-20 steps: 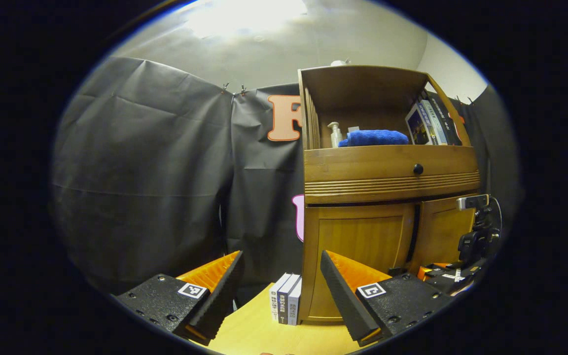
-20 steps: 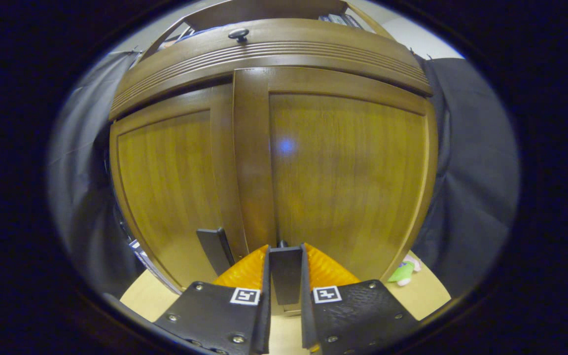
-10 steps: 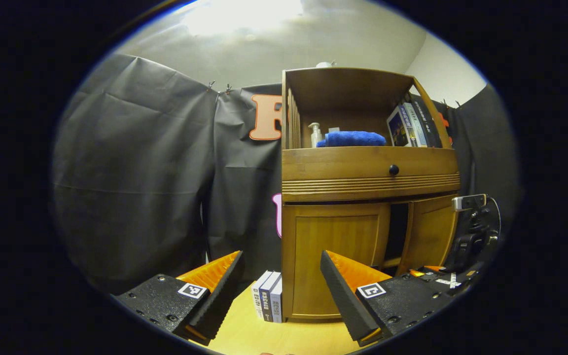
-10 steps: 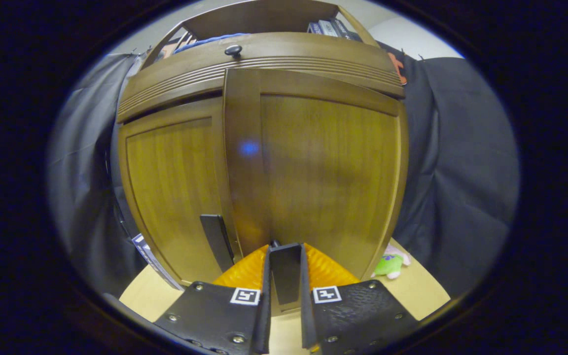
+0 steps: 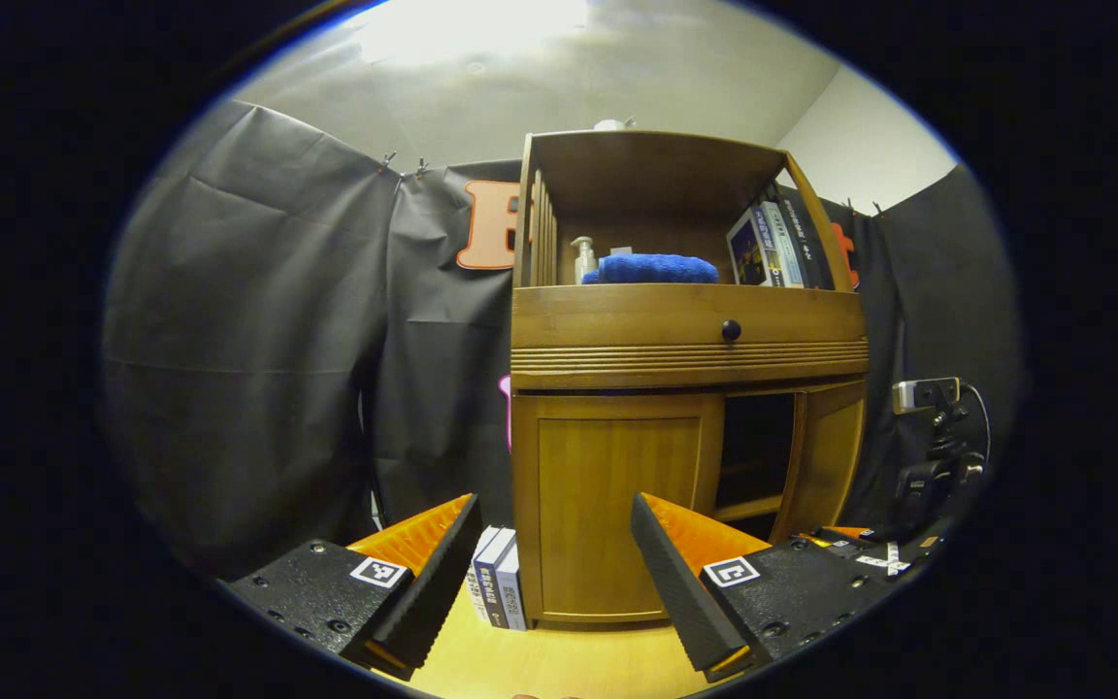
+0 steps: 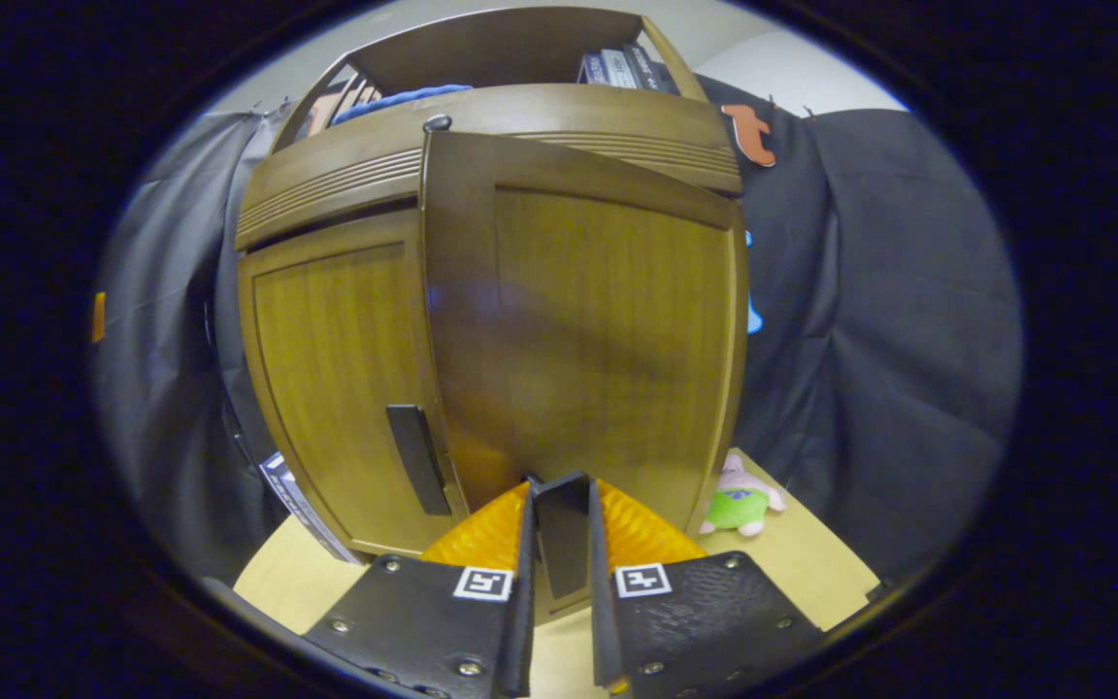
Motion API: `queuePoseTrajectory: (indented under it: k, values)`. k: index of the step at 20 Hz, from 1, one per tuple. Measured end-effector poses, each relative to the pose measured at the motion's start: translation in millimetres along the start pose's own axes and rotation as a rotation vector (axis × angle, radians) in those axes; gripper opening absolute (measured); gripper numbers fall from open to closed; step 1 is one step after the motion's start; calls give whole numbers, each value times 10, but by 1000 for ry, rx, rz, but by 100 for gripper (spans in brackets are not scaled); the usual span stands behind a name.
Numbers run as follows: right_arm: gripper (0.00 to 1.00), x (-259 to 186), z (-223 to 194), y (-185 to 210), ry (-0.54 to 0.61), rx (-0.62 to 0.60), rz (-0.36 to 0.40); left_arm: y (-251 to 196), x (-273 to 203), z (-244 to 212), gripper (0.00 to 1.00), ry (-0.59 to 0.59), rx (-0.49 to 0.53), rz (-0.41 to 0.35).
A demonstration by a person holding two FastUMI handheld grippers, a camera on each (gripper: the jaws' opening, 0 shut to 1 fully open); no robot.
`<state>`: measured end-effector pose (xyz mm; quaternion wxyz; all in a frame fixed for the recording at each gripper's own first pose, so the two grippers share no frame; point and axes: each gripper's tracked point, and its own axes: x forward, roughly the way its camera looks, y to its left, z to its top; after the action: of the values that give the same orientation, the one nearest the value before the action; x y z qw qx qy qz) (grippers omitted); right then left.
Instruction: Open the right door of the double-door shoe cabinet with the right hand, and open the left door with the left hand.
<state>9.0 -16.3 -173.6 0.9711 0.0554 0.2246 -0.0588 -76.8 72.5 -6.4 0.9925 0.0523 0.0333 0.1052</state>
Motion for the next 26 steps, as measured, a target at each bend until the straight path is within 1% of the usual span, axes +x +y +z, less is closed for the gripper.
queuePoseTrajectory:
  k: [2, 3, 4, 8, 16, 23, 26]
  values:
    - [24, -76, -4, -78, 0, 3, -11, -116, -2, -26, 92, 7, -4, -29]
    - [22, -116, -12, -116, 1, 2, -16, -172, -1, -48, 92, 12, -3, -44]
    - [24, -150, -7, -149, -1, 1, -22, -221, -4, -64, 92, 17, -2, -58]
    - [24, -275, -24, -322, -2, 3, -54, -427, -17, -102, 92, 26, 0, -111]
    - [24, -471, -53, -646, -3, 8, -125, -833, 15, -251, 92, 53, -29, -221]
    - [24, -614, -77, -906, -11, -7, -193, -1045, 59, -319, 92, 63, -41, -282]
    - [24, -657, -82, -1031, -16, 8, -210, -1122, 92, -355, 92, 73, -55, -299]
